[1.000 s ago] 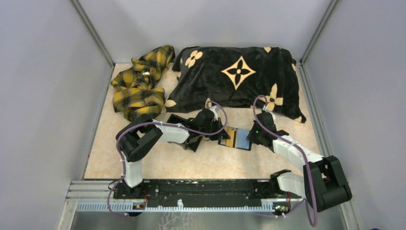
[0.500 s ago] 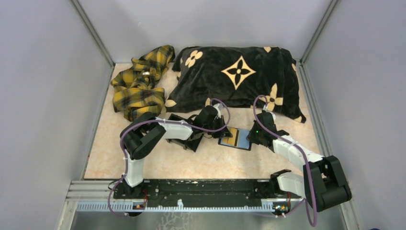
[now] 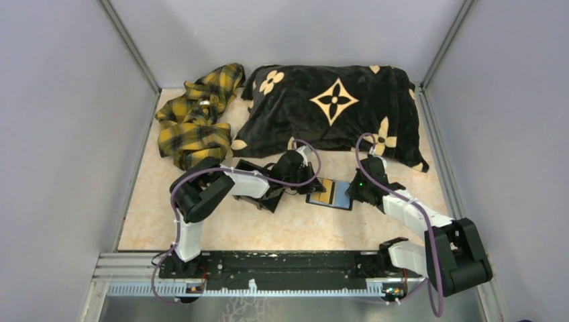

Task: Put the credit cards into the card holder
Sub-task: Insert the credit card into the card holder.

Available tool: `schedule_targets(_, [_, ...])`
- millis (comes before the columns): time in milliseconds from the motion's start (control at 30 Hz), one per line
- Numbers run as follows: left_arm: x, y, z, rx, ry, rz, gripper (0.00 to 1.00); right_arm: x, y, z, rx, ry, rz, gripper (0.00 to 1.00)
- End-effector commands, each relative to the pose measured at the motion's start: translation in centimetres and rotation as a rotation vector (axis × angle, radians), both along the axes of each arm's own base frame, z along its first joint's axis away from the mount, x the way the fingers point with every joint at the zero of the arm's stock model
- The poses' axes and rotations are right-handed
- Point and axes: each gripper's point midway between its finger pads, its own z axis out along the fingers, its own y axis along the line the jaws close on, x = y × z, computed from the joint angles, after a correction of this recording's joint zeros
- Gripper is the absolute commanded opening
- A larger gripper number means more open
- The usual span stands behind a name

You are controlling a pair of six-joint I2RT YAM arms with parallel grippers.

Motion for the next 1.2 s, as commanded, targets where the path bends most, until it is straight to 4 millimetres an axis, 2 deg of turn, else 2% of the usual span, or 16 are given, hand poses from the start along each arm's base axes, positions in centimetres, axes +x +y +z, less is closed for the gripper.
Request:
schedule_targets(0, [-0.1, 1.2, -3.0, 0.054, 0.031, 0.054, 0.0, -0.8, -1.3, -1.5, -0.054, 0.038, -0.018, 0.0])
schedule_targets(567, [-0.3, 2.0, -3.4, 0.002, 0.065, 0.135, 0.0, -1.1, -1.5, -2.0, -0.052, 0.05, -0.019, 0.0])
schedule_targets(1167, [-1.2, 0.7, -2.7, -0.069, 0.069, 0.178, 0.0, -1.2, -1.4, -1.9, -0.046, 0.052, -0.019, 0.0])
